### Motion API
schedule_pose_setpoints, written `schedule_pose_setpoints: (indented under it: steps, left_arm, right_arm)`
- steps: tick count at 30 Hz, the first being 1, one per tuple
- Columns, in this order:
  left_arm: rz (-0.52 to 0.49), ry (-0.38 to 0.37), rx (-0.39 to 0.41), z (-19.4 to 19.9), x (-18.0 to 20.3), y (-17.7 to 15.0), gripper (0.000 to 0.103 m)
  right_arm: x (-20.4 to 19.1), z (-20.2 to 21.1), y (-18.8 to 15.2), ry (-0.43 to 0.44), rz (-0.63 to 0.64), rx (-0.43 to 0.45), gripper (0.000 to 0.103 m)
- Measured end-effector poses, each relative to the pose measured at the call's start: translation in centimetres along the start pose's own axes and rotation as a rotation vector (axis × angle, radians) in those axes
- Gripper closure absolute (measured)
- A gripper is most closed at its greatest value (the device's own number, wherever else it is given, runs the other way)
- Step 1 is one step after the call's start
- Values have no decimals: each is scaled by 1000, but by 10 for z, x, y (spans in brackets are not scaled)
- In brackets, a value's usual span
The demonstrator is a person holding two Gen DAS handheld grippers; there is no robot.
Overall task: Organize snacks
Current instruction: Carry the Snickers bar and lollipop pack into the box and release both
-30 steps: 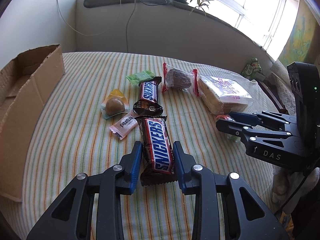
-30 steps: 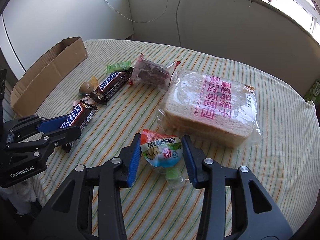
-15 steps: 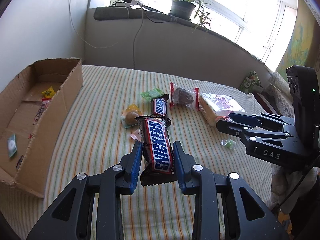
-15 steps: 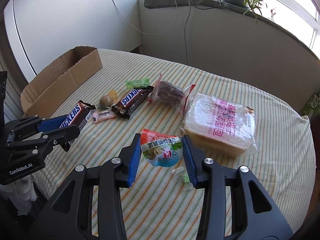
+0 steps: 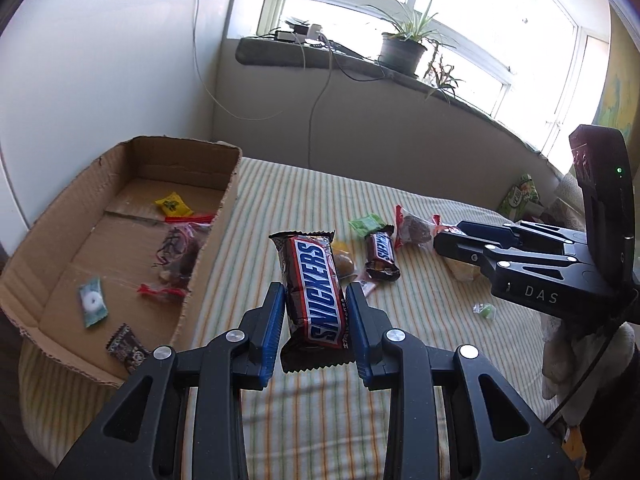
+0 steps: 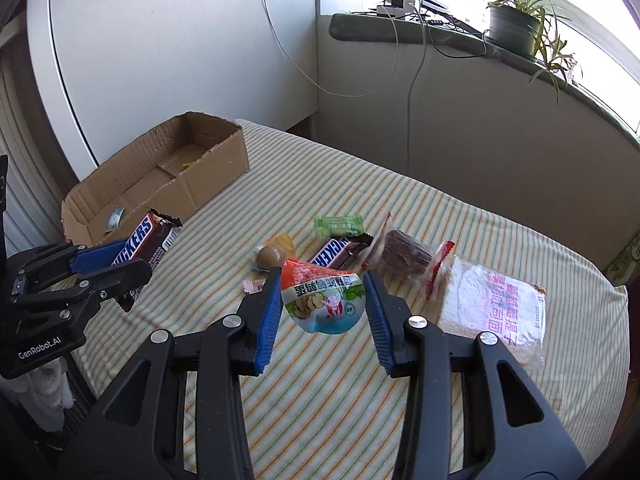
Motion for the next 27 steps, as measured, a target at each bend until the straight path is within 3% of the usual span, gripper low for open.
schedule_pose_setpoints:
  steps: [27]
  left_arm:
    - [142,198,86,34,-121,13,73]
  right_arm:
    - [-136,-60,81,154,175,17,61]
Point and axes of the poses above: each gripper's, at about its wrist camera, not at the fingertips, and z roughly against the way its jaws point, x to its right, y to its top, the point moved 3 cm from there along -z, roughly the way its jaws point
